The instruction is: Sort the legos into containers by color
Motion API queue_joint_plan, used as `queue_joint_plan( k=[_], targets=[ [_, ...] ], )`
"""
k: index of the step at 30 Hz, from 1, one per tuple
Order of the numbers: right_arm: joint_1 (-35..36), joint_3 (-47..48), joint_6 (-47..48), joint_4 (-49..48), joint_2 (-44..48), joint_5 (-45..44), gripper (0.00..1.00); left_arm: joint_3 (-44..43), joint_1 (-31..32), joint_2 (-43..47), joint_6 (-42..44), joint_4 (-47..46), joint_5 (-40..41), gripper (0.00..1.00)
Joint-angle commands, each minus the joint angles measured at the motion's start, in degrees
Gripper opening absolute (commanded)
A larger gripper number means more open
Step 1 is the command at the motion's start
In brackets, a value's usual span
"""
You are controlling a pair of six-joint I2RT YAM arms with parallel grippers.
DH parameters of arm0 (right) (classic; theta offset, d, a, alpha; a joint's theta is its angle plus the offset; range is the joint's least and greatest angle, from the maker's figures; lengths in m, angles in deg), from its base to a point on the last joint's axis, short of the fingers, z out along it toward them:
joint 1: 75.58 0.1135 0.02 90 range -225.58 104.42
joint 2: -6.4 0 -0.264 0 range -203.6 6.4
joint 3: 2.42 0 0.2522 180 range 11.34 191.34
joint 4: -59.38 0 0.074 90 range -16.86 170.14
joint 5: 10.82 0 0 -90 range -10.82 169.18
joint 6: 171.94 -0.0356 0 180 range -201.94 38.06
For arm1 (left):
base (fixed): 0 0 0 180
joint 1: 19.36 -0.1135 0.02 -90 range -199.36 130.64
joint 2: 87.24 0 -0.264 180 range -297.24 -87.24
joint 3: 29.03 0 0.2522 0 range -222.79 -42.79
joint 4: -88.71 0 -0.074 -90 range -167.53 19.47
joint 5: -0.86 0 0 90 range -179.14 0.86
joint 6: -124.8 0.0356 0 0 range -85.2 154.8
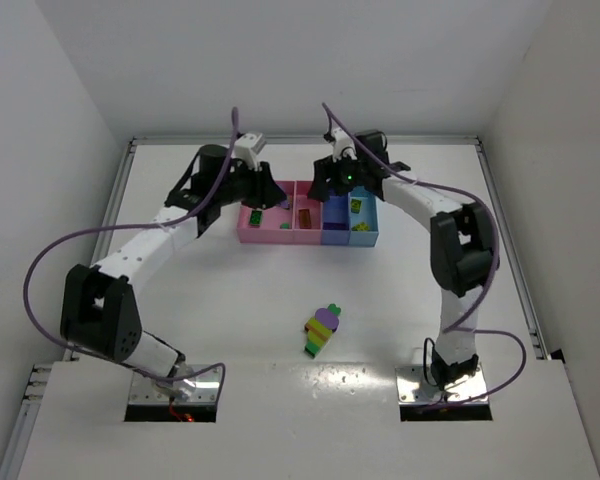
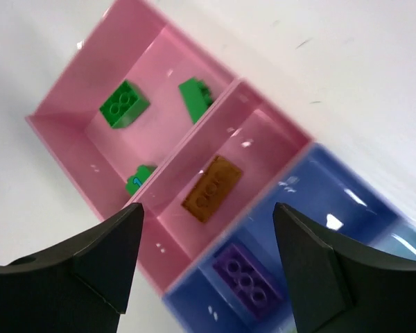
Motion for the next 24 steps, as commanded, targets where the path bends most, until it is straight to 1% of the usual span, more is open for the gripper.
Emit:
queue_joint_plan(
  k=[1,2,5,8,9,11,13,14,15,16,17,18,19,22,23,24],
  targets=[
    [-2.6,-0.4,-0.4,0.2,12.4,-8.7,0.76,-5.6,4.2,-5.4,-0.7,-3.5,2.4,0.00],
    [-3.4,-0.4,-0.4,2.1,13.6,-10.2,0.78,-8.3,6.1,-7.2,-1.2,-3.5,2.9,0.00],
    [-7.2,-2.4,2.0,10.4,18.5,-13.3,0.80,-12.2,8.5,-13.3,-1.2,-3.5,3.9,0.00],
    [-10.8,-8.0,6.0,15.7,23.1,-13.4,0.83,-16.5,9.7,-19.4,-2.4,-4.0,4.0,0.00],
    [-11.6,-9.6,6.7,16.6,26.2,-13.4,0.83,-18.5,10.2,-20.8,-2.4,-4.0,3.9,0.00],
    [-13.7,-12.6,7.7,20.8,28.3,-13.4,0.83,-20.4,10.8,-23.6,-3.0,-4.0,2.9,0.00],
    [-16.3,-15.1,8.5,22.9,30.7,-10.6,0.83,-22.8,10.8,-27.3,-3.0,-3.5,2.9,0.00],
    [-17.3,-16.2,8.5,23.5,31.6,-8.2,0.84,-23.8,10.8,-28.5,-3.0,-3.0,2.9,0.03],
    [-18.2,-18.0,8.5,23.5,32.5,-7.2,0.88,-24.8,11.4,-29.9,-3.5,-2.9,2.2,0.04],
    [-19.4,-18.8,8.5,23.5,33.9,-6.6,0.91,-27.2,11.4,-32.7,-3.5,-2.0,1.4,0.10],
    [-20.0,-19.4,9.1,24.3,34.5,-5.2,0.92,-28.4,11.4,-34.0,-3.5,-1.3,0.9,0.13],
    [-20.0,-20.2,9.2,24.9,35.0,-4.6,0.92,-30.0,11.4,-35.1,-3.5,-1.3,0.3,0.16],
    [-20.6,-20.8,10.1,24.9,35.0,-4.0,0.92,-30.8,11.4,-37.0,-4.0,-1.3,-0.3,0.22],
    [-20.6,-22.7,12.9,25.7,37.3,-0.7,0.92,-32.7,11.9,-39.0,-4.0,-1.3,-1.5,0.32],
    [-19.9,-23.4,15.2,26.5,37.8,0.7,0.92,-33.4,12.5,-39.6,-4.0,-1.3,-1.5,0.38],
    [-19.9,-23.4,16.5,27.3,38.6,1.2,0.92,-33.4,12.5,-39.6,-4.0,-1.3,-1.5,0.40]
  ],
)
